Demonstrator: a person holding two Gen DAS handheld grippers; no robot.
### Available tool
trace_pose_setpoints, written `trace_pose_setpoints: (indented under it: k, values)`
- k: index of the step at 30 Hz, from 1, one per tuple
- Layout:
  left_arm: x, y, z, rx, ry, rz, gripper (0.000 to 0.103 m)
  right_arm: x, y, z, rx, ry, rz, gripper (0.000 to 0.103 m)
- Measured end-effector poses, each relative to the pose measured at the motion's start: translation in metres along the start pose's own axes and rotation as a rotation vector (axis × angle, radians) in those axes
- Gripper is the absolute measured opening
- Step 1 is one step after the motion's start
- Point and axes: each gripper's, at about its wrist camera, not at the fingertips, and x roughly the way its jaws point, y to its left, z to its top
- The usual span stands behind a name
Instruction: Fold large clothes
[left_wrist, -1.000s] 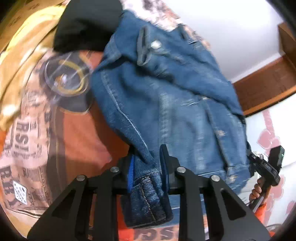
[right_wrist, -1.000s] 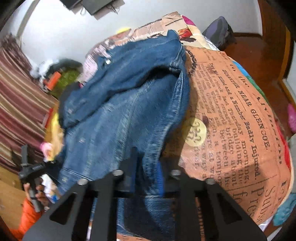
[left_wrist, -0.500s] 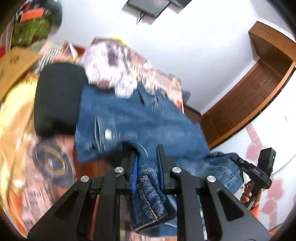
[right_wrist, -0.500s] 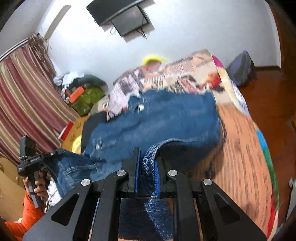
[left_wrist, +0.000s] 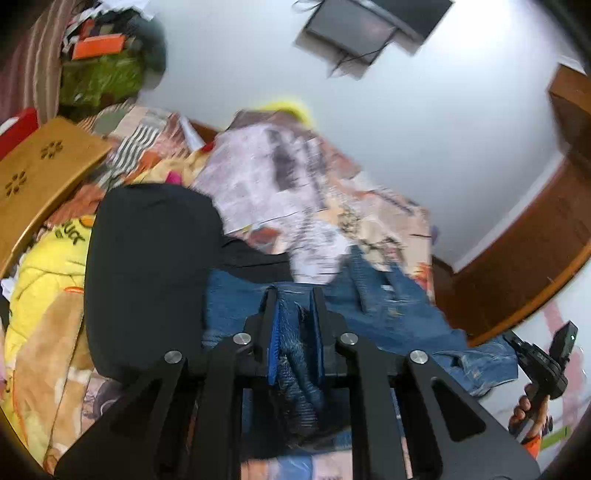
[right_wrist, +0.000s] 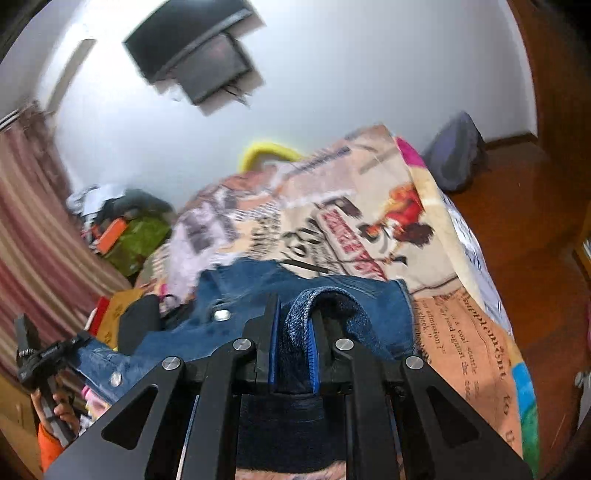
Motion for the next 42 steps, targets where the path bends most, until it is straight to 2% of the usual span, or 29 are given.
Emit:
trace_pose_setpoints:
  k: [3, 4, 5, 8, 13, 17, 22, 29, 31, 33, 35, 38, 40, 42]
  values:
    - [0.029, 0.016, 0.004, 0.039, -0.043, 0.205, 0.003, 0.035, -0.021, -0.001, 0.046, 0.075, -0.036, 0.011]
    - [0.04, 0.026, 0.006, 0.041, -0.032, 0.244, 0.003, 0.042, -0.026, -0.002, 0.053, 0.093, -0.042, 0.011]
    - [0.048, 0.034, 0.006, 0.026, -0.006, 0.25, 0.003, 0.05, -0.03, -0.005, 0.058, 0.109, -0.056, 0.011]
    - [0.068, 0.059, 0.0, -0.022, 0.081, 0.228, 0.003, 0.064, -0.036, -0.014, 0.04, 0.138, -0.1, 0.011]
    - [0.064, 0.06, -0.019, 0.057, 0.109, 0.26, 0.003, 0.058, -0.031, -0.019, -0.002, 0.151, -0.122, 0.013]
    - [0.049, 0.038, -0.024, 0.117, 0.114, 0.217, 0.003, 0.051, -0.023, -0.015, -0.045, 0.195, -0.162, 0.023]
    - [0.009, -0.001, -0.034, 0.244, 0.079, 0.179, 0.007, 0.019, -0.008, -0.021, -0.149, 0.17, -0.2, 0.033]
    - [-0.008, -0.042, -0.062, 0.387, 0.139, 0.106, 0.009, -0.024, 0.018, -0.041, -0.267, 0.141, -0.195, 0.034]
    - [-0.006, -0.056, -0.078, 0.459, 0.164, 0.116, 0.016, -0.029, 0.03, -0.051, -0.321, 0.144, -0.186, 0.034]
    - [0.0, -0.067, -0.095, 0.527, 0.176, 0.134, 0.029, -0.029, 0.04, -0.061, -0.365, 0.164, -0.166, 0.035]
    - [0.007, -0.071, -0.107, 0.549, 0.196, 0.133, 0.046, -0.023, 0.048, -0.071, -0.403, 0.191, -0.152, 0.035]
    - [0.029, -0.073, -0.122, 0.556, 0.263, 0.139, 0.047, -0.006, 0.055, -0.085, -0.439, 0.241, -0.136, 0.035]
    - [0.045, -0.074, -0.129, 0.587, 0.289, 0.173, 0.047, 0.011, 0.055, -0.092, -0.445, 0.288, -0.123, 0.035]
    - [0.064, -0.075, -0.132, 0.628, 0.296, 0.213, 0.052, 0.029, 0.055, -0.099, -0.445, 0.339, -0.121, 0.035]
